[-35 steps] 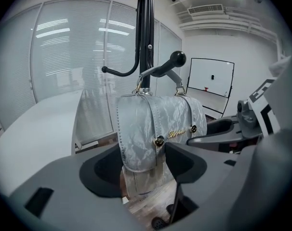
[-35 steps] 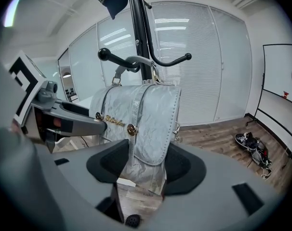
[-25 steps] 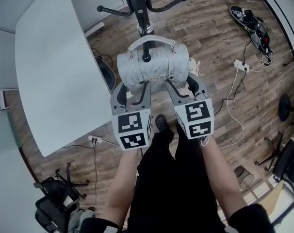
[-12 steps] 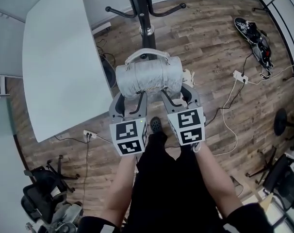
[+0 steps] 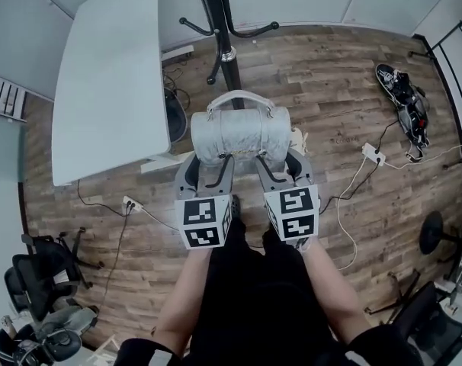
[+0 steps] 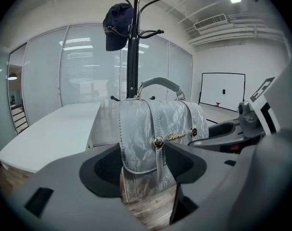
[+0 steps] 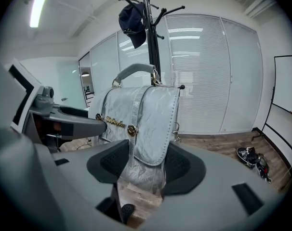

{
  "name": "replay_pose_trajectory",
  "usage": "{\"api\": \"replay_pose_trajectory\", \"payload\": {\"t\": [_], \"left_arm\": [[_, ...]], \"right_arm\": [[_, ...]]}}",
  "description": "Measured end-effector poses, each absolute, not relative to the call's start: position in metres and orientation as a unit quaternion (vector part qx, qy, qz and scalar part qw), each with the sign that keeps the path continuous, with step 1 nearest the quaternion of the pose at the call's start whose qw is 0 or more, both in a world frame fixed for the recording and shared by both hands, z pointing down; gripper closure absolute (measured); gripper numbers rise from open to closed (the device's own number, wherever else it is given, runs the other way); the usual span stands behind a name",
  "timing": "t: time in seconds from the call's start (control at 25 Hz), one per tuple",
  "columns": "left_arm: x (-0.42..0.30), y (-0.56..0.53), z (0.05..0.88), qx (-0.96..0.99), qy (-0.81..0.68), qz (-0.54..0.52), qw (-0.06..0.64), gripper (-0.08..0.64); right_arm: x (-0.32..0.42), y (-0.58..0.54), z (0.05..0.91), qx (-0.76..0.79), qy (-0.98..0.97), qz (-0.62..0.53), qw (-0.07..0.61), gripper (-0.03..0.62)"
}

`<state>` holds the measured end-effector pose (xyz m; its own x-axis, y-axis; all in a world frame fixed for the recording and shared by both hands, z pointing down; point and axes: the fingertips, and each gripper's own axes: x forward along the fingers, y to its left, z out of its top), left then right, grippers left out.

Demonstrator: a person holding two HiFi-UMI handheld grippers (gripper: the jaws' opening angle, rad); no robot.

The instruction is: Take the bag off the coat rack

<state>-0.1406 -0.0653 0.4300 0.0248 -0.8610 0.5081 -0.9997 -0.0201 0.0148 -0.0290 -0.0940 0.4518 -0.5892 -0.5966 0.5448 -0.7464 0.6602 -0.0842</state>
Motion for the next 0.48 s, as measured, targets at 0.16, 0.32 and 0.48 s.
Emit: {"api": "replay_pose_trajectory", "payload": {"t": [0.16,0.32,0.48], "left_arm": [[-0.122,-0.056,0.411,0.688,-0.681,0.176,0.176,0.270],[-0.103,-0.053,0.391,0.691,-0.686,0.161,0.161,0.270],[-0.088,-0.055,0.375,0.695,-0.689,0.141,0.149,0.270]], "right_arm": [[-0.011,-0.086,0.435,0.377,-0.886,0.142,0.228,0.357],[0.008,-0.084,0.414,0.377,-0.893,0.122,0.214,0.357],[0.023,-0.084,0.395,0.378,-0.898,0.104,0.199,0.360]]}}
